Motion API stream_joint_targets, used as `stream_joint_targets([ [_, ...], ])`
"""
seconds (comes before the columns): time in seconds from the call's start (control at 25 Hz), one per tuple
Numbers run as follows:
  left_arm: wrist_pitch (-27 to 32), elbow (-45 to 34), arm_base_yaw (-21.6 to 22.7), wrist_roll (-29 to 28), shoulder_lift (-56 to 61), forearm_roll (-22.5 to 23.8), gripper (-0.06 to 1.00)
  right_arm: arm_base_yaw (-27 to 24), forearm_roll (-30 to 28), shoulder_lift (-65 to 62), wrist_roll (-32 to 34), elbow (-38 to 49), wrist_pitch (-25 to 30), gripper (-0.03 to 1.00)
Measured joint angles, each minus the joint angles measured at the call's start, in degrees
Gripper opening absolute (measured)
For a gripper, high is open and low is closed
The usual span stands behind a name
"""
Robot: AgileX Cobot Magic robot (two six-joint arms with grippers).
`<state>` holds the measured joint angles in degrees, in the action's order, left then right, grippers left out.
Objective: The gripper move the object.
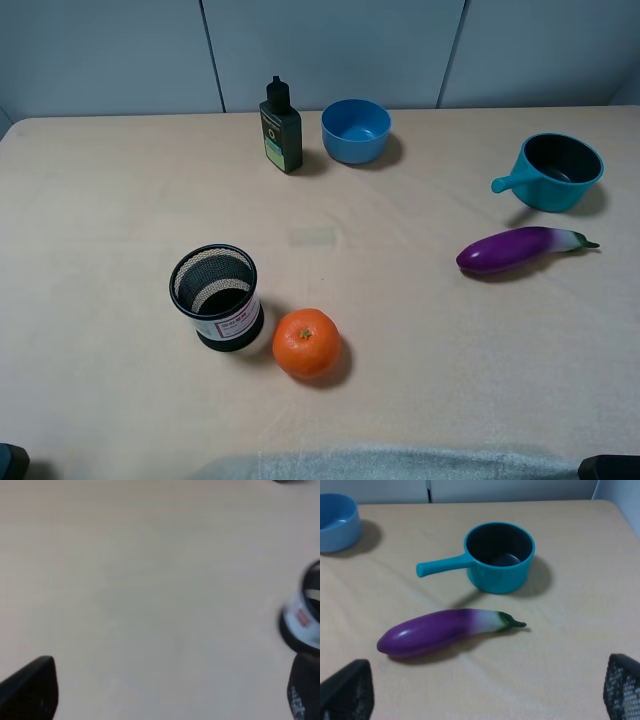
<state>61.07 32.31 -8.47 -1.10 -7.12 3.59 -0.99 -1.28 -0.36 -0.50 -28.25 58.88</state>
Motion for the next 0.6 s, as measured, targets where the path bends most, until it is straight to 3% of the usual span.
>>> stream_joint_targets([
  [0.28,-0.3,-3.3,11.8,10.5,5.5,-3.6,0.91,0.0,0.0,0.0,0.0,0.0,0.0,0.69],
  [0.4,0.0,-4.0,14.6,13.2,7.2,-5.6,0.91,0.0,0.0,0.0,0.0,0.0,0.0,0.69],
  [0.6,0.0,-4.0,15.2,14.2,7.3,-6.0,0.91,0.0,0.0,0.0,0.0,0.0,0.0,0.69],
])
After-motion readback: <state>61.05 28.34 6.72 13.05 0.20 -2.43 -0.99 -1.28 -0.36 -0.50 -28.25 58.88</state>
